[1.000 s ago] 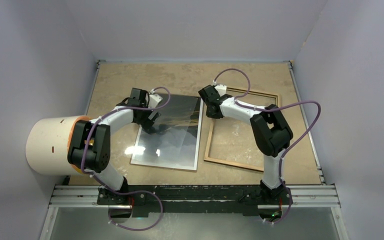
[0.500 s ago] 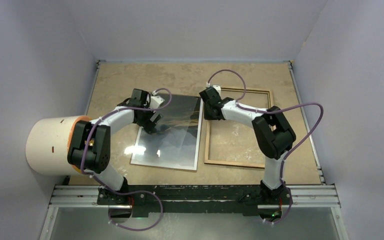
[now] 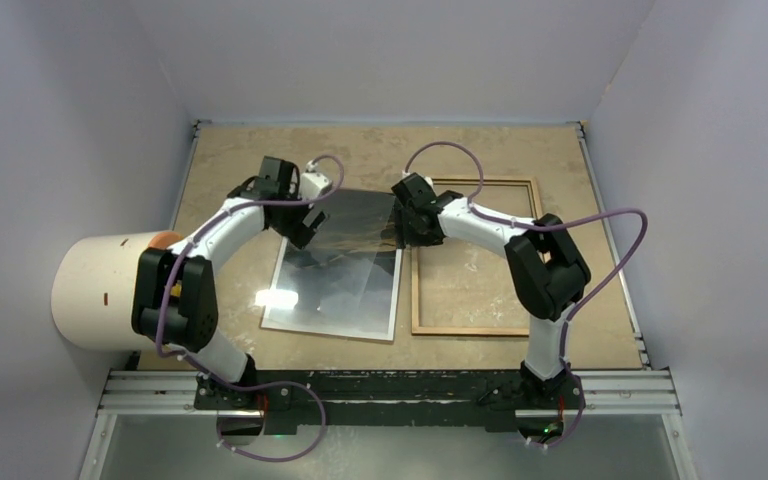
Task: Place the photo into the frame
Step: Move the photo frame to the center of the board, then pick up the photo frame item at the center of the board.
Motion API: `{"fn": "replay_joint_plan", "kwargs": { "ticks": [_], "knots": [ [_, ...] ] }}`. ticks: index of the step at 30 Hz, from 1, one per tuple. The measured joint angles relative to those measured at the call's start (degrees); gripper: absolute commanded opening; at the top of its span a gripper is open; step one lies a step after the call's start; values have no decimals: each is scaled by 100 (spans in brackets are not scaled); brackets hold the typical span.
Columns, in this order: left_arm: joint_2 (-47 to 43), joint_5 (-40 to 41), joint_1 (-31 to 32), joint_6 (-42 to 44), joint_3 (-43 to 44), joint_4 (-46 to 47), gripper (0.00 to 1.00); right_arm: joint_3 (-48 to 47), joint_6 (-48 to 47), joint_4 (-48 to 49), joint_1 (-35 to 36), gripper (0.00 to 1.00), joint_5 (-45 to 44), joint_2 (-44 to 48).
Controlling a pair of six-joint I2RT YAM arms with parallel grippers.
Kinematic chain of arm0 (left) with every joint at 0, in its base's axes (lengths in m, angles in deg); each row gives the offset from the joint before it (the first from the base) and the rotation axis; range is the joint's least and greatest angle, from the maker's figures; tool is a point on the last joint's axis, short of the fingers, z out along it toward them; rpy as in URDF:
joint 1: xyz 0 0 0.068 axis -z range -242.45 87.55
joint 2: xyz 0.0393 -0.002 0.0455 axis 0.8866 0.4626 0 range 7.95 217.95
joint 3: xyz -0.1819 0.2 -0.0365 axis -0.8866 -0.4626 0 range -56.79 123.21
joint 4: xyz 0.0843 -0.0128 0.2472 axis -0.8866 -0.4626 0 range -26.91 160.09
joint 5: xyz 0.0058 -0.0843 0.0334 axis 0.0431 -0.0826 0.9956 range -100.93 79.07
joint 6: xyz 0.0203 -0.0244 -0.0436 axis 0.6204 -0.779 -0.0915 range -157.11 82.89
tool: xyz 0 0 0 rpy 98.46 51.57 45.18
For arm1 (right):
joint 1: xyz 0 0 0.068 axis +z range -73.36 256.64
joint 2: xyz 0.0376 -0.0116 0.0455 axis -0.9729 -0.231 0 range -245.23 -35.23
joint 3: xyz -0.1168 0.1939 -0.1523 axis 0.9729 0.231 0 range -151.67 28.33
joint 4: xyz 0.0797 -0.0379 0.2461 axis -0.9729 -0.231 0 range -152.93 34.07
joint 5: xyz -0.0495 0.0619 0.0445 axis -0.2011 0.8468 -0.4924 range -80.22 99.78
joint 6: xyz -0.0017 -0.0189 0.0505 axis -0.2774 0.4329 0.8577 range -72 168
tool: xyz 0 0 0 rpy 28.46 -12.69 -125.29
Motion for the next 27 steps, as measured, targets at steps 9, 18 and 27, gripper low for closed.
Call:
{"fn": "replay_joint_plan", "kwargs": {
  "ticks": [9, 18, 27],
  "knots": [
    [323, 675, -496, 63, 1775, 120, 100, -986, 254, -328, 66, 74, 186, 2],
    [1283, 2044, -1145, 273, 1690, 485, 100, -1084, 975, -240, 291, 82, 763, -13],
    [1565, 2872, -1285, 533, 1180, 1064, 100, -708, 1397, -181, 289, 89, 833, -116]
  ]
}}
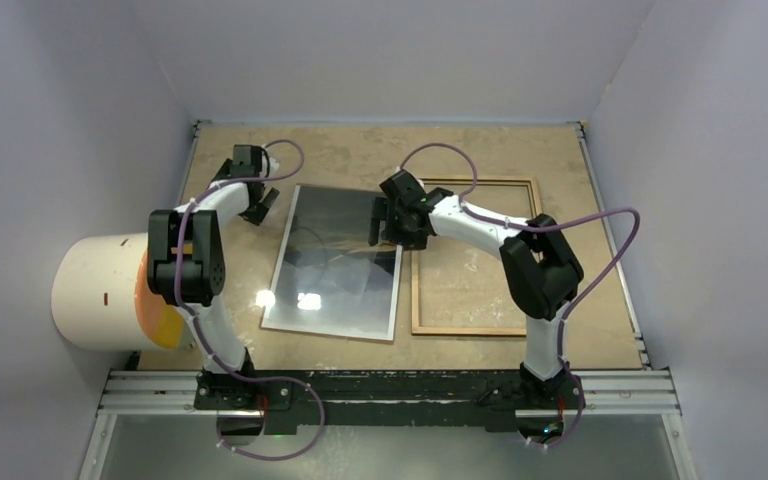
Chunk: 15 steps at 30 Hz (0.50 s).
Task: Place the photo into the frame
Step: Pick up the photo frame item at the center of the board.
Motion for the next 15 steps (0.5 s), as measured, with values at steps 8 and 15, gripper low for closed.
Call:
{"fn": "replay_joint_plan", "kwargs": {
  "ticks": [8, 15],
  "knots": [
    [186, 70, 7, -7, -273, 177, 100, 603, 302, 68, 0, 91, 61, -59],
    [186, -221, -28, -52, -271, 122, 100, 890, 457, 514, -31, 93, 243, 74]
  ]
}}
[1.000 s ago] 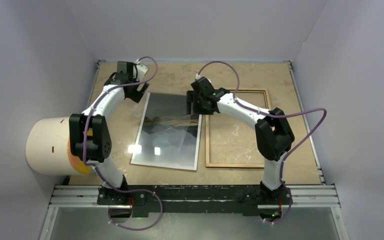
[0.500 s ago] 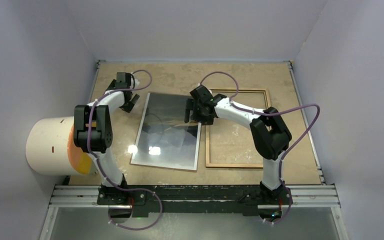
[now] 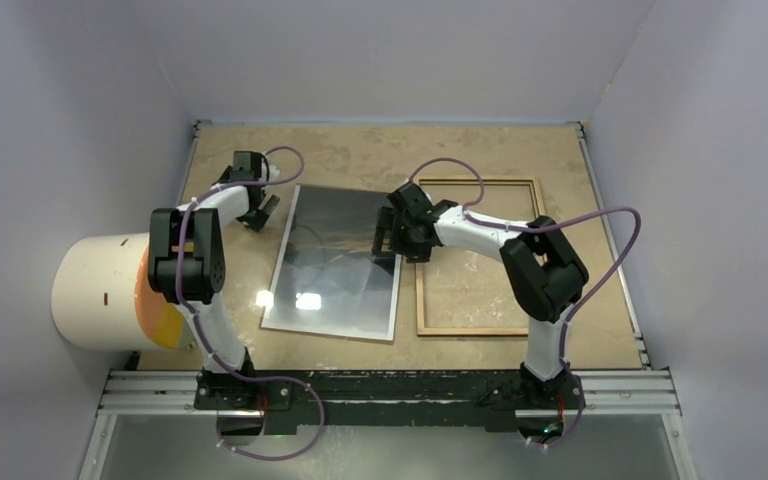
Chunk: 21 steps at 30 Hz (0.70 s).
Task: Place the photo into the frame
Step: Pick up the photo frame item at the center of the board.
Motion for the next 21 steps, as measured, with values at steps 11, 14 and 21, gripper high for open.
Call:
{"fn": "replay_joint_plan", "kwargs": {
  "ticks": [11, 14, 21],
  "knots": [
    [-74, -730, -48, -149, -17, -17, 100, 26, 597, 817, -48, 95, 868, -166],
    [-85, -885, -50, -175, -24, -2, 100, -68, 789, 944, -48, 95, 1113, -299],
    [-129, -1167, -79, -192, -70, 17, 100, -170, 1078, 1067, -149, 95, 1488, -444]
  ]
}}
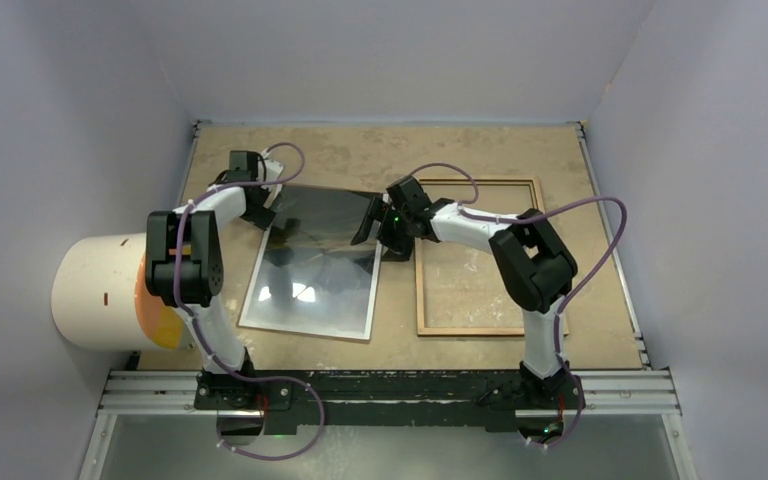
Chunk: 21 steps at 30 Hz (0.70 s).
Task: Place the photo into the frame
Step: Pick up the photo frame item at the center of the board.
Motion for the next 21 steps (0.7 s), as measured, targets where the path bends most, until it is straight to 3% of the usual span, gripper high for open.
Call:
{"fn": "replay_joint_plan", "kwargs": {
  "ticks": [9, 21],
  "knots": [
    [-98, -289, 9, -57, -107, 39, 100, -33, -11, -184, -334, 94, 17, 7],
    [-199, -262, 9, -55, -308, 269, 100, -345, -24, -501, -463, 90, -767, -90]
  ]
}}
